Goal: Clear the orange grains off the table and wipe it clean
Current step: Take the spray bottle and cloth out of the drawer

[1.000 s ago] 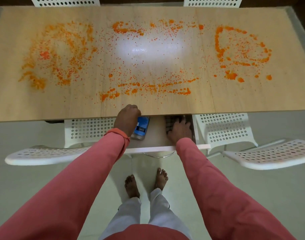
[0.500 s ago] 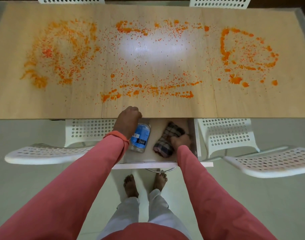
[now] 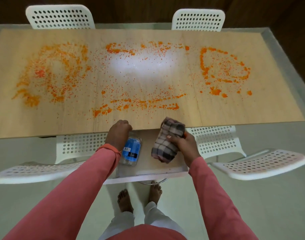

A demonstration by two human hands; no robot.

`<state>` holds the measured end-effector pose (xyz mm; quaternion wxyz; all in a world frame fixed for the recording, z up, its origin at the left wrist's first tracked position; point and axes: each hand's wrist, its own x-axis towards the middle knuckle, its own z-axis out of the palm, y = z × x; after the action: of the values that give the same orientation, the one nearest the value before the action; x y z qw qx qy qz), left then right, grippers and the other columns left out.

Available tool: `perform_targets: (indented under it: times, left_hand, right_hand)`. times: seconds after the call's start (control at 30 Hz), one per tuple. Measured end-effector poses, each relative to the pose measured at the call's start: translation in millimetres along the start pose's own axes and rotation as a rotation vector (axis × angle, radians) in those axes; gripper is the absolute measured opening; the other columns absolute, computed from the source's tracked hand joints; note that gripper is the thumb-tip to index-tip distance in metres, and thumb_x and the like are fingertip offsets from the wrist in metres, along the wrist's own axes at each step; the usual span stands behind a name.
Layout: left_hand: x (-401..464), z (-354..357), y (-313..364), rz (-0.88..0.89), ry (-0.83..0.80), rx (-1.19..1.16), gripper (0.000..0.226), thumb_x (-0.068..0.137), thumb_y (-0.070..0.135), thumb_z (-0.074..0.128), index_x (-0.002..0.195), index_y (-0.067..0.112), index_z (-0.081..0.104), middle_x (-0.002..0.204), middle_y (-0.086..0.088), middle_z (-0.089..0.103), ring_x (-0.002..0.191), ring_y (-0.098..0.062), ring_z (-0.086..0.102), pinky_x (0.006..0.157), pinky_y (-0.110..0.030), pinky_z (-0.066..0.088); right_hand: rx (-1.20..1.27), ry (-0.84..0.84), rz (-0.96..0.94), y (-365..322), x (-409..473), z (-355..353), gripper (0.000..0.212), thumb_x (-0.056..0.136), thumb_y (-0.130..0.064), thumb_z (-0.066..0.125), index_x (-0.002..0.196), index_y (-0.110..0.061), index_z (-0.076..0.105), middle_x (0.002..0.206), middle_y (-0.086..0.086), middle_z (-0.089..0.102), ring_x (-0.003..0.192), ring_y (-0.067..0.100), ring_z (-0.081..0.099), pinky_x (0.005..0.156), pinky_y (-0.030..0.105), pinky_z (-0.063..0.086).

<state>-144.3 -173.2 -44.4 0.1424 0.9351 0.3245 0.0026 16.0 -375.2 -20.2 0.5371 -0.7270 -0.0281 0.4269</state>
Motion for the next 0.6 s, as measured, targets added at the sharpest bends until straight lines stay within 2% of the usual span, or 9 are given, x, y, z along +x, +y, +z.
perform_targets:
  times: [0.13,0.23,0.33,0.43,0.5,0.6]
  left_hand:
    - [0.3,1.5,-0.7,-0.012,-0.002,0.01,0.015,0.086,0.005,0.066,0.096,0.01,0.075,0.087,-0.004,0.066,0.087,-0.019,0.058,0.071,-0.027,0.044]
    - [0.3,2.6,-0.3,-0.02,-0.002,0.015,0.014,0.086,0.003,0.066,0.094,0.009,0.076,0.084,-0.004,0.065,0.084,-0.02,0.058,0.069,-0.028,0.045]
    - [0.4,3.6,-1.2,-0.026,0.0,0.015,0.013,0.085,0.004,0.067,0.094,0.009,0.076,0.084,-0.004,0.066,0.083,-0.02,0.058,0.068,-0.027,0.044]
    - [0.6,4.5,-1.9,-0.032,-0.008,0.02,0.013,0.084,0.005,0.068,0.093,0.011,0.076,0.084,-0.003,0.066,0.082,-0.018,0.058,0.067,-0.024,0.041]
    - [0.1,4.2,-1.5,-0.03,-0.009,0.02,0.013,0.084,0.005,0.068,0.092,0.011,0.077,0.083,-0.003,0.066,0.082,-0.018,0.057,0.066,-0.024,0.041]
    - [1.0,3.9,-0.7,-0.032,-0.005,0.014,0.012,0.085,0.005,0.067,0.093,0.01,0.076,0.085,-0.004,0.067,0.083,-0.019,0.058,0.068,-0.026,0.043]
  right_hand:
    - [0.143,0.165,-0.032,-38.2,37.8,-19.3,0.029,0.085,0.0,0.061,0.109,-0.016,0.069,0.105,0.002,0.075,0.102,0.022,0.069,0.088,0.04,0.058]
    - [0.131,0.279,-0.026,-60.0,76.3,-32.6,0.033,0.084,-0.003,0.064,0.116,-0.012,0.066,0.112,0.004,0.072,0.107,0.026,0.067,0.092,0.042,0.058]
    - [-0.126,0.452,-0.02,-66.7,98.7,-41.2,0.054,0.083,-0.022,0.077,0.13,-0.01,0.054,0.126,0.01,0.064,0.115,0.031,0.062,0.099,0.04,0.053]
    - [-0.459,0.544,-0.08,-61.0,102.0,-41.6,0.063,0.08,-0.043,0.078,0.129,-0.012,0.054,0.124,0.012,0.064,0.112,0.034,0.062,0.09,0.041,0.052]
    - [-0.526,0.608,-0.117,-54.7,98.4,-38.9,0.06,0.081,-0.048,0.074,0.125,-0.011,0.055,0.125,0.011,0.059,0.109,0.033,0.061,0.085,0.04,0.049]
    - [-0.474,0.696,-0.16,-42.1,82.9,-26.7,0.047,0.088,-0.045,0.066,0.118,-0.01,0.054,0.121,0.009,0.057,0.103,0.03,0.059,0.084,0.04,0.048]
